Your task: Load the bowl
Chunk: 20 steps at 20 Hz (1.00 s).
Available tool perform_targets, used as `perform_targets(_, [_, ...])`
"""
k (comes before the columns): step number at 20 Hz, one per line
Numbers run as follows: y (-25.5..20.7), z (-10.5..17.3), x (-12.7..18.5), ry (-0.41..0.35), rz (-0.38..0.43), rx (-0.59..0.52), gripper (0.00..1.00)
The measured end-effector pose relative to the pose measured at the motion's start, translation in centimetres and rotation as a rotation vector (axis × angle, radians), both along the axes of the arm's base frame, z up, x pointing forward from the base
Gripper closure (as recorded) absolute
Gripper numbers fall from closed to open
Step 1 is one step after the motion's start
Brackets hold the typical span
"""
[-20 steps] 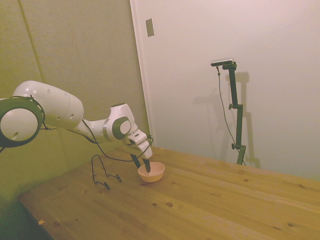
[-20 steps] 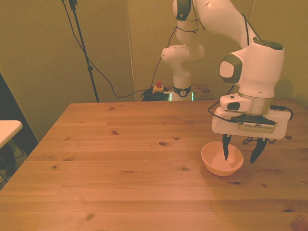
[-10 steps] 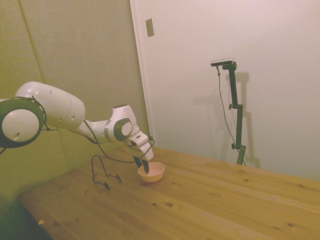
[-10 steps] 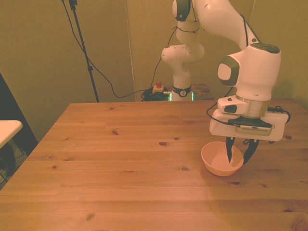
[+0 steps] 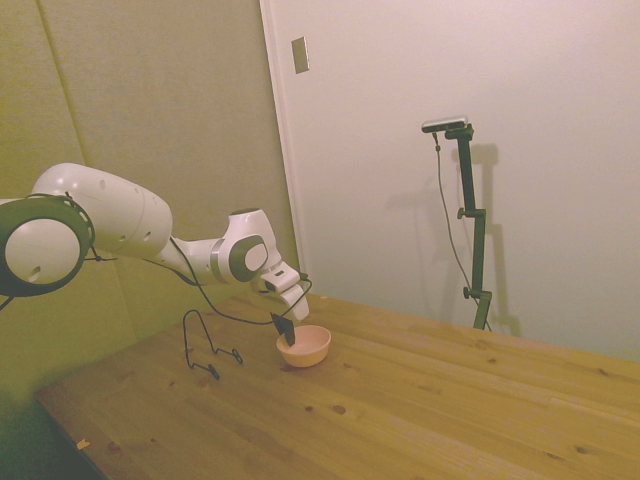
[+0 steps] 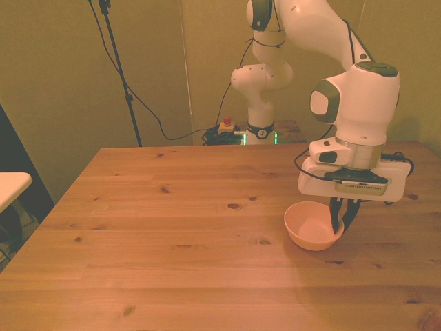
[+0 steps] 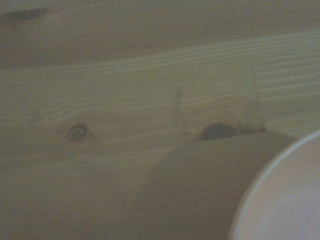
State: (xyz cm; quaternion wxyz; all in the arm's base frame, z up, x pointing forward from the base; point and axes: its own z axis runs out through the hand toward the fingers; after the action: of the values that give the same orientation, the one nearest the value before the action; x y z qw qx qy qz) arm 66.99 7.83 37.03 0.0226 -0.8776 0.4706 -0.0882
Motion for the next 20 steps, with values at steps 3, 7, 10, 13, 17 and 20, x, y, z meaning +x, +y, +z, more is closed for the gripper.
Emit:
perform_targets(3, [-0.6,0.7,0.3,0.011,0.010,0.032,1.00])
perform_targets(7, [-0.9,2.5,-0.2,0.015,0.056,0.117,1.00])
perform_targets(10, [-0.2,4.6,-2.0,0.013,0.105,0.190,1.00])
perform_targets(13, [1.4,7.0,-5.2,0.012,0.152,0.252,1.00])
perform_targets(17, [2.3,8.0,-9.3,-0.020,0.186,0.357,1.00])
perform_targets(20, [1.8,5.7,-11.1,-0.065,0.191,0.445,1.00])
